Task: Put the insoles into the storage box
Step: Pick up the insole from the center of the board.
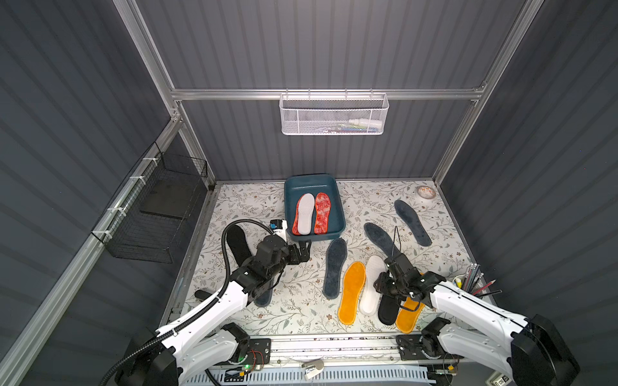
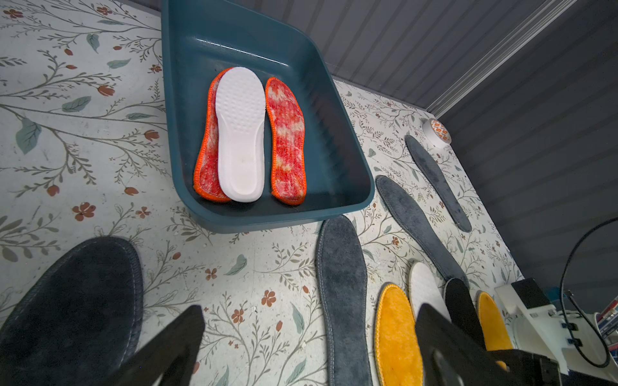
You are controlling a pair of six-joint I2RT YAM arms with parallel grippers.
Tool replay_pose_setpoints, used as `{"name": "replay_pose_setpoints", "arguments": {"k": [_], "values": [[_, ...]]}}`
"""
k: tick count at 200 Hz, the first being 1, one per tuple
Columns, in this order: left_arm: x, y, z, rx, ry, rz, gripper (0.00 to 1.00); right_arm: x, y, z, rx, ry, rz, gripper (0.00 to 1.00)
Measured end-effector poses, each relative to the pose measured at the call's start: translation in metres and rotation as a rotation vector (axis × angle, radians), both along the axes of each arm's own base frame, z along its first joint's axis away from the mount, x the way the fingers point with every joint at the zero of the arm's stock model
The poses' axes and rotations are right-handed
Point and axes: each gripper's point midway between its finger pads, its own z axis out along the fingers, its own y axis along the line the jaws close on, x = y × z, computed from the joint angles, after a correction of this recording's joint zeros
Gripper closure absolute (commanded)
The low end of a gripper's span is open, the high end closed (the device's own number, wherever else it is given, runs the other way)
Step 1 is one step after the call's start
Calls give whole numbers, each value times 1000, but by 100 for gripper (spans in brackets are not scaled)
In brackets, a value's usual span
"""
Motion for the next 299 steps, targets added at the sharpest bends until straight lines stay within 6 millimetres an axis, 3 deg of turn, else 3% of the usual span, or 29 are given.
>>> {"name": "replay_pose_setpoints", "arguments": {"k": [165,189,264,299], "values": [[-2,2,0,-8,0,3,0,9,11,-11,12,14,12,61],[-2,2,0,-8,-1,4,0,13,14,-12,22,8,12,67],[-3,3,-1,-2,4,7,0,18,15,-7,32,-16,14,100],[-2,6,-4,12,11,22,0,24,13,8,33,-62,11,100]]}}
